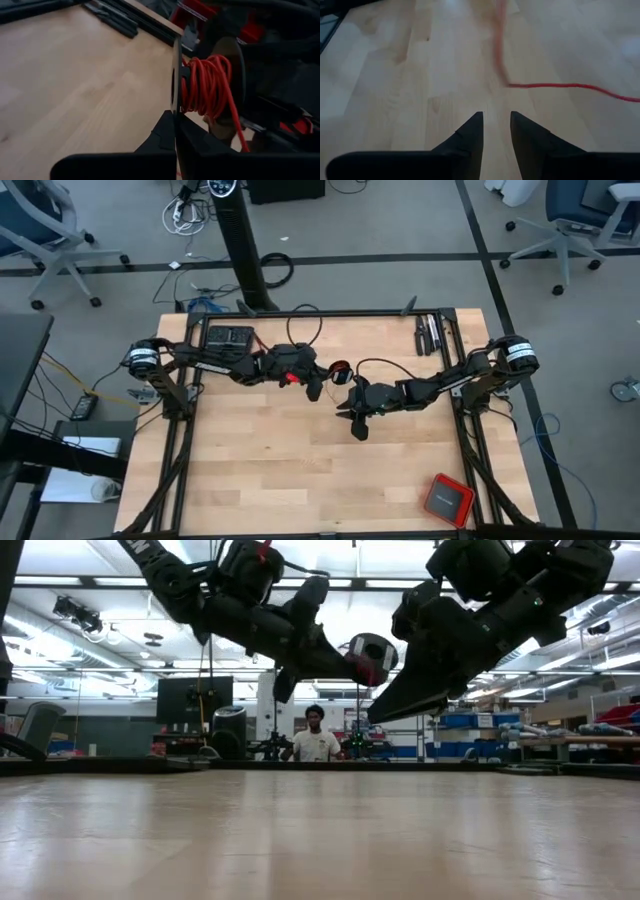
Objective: Coil cords
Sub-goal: Coil the red wire onto the spool
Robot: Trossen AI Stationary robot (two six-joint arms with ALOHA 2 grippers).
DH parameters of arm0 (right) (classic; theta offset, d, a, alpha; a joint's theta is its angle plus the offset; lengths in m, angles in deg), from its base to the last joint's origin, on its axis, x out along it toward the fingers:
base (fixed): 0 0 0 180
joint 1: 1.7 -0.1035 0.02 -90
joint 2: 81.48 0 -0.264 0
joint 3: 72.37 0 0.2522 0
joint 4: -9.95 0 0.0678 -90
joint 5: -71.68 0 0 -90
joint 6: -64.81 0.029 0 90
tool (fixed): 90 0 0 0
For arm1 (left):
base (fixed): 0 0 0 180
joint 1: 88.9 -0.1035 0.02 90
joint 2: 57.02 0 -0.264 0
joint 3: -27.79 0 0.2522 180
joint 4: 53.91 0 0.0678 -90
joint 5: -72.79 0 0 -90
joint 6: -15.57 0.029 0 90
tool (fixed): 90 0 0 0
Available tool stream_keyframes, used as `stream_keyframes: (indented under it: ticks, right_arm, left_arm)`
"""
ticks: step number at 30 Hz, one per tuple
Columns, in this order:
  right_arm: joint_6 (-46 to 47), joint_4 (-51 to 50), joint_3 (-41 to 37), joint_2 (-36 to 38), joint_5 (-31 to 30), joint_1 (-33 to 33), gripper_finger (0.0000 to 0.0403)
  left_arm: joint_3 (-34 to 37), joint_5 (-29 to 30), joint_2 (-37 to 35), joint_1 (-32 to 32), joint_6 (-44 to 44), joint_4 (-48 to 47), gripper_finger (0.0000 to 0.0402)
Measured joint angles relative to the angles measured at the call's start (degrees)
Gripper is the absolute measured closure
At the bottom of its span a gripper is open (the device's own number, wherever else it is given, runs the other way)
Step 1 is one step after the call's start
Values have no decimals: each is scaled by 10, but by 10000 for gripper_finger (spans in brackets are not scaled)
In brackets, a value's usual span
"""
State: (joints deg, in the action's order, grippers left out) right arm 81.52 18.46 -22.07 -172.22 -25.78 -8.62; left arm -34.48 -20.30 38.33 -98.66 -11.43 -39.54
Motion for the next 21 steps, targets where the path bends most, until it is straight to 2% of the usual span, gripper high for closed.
stream_keyframes:
  ticks: [6, 14, 21]
  right_arm:
    - [12, 16, -13, 0, -2, 6, 305]
    - [53, 161, -76, 0, 4, -10, 304]
    - [34, 187, -66, 0, 4, -33, 300]
  left_arm:
    - [-20, -2, -11, 6, 57, -41, 401]
    - [-20, 25, -39, 44, 84, -33, 401]
    - [-20, 143, -39, 99, 142, 12, 401]
